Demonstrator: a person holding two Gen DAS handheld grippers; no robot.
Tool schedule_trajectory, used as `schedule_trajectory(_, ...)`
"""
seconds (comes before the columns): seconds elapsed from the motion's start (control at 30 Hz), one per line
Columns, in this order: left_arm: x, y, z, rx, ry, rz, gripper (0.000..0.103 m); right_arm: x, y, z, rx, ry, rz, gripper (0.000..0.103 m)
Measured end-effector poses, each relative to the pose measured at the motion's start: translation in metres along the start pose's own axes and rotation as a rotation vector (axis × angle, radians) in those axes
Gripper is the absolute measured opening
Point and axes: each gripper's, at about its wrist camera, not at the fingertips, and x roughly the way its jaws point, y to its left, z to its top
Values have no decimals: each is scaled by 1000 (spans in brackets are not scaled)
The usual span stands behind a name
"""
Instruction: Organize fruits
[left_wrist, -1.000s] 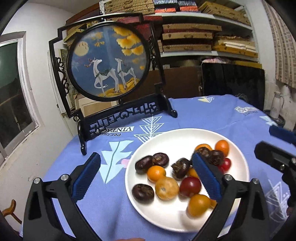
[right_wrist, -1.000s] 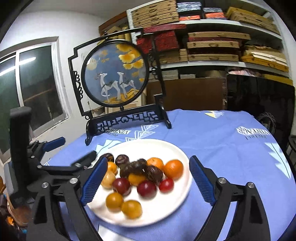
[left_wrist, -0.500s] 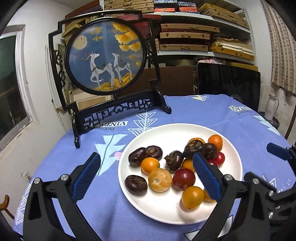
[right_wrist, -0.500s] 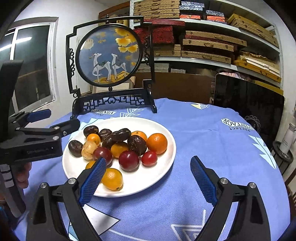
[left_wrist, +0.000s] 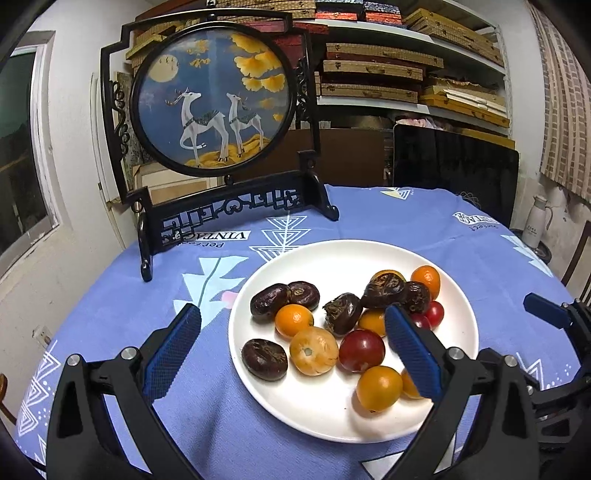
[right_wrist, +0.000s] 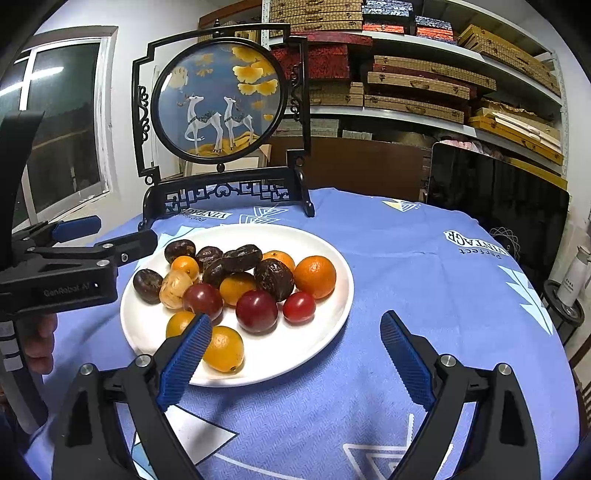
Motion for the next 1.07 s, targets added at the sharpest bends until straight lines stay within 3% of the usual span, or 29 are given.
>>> schedule_trajectory(1.07, 7, 7, 0, -38, 27, 50, 98, 2, 3, -2, -12, 13, 3, 93)
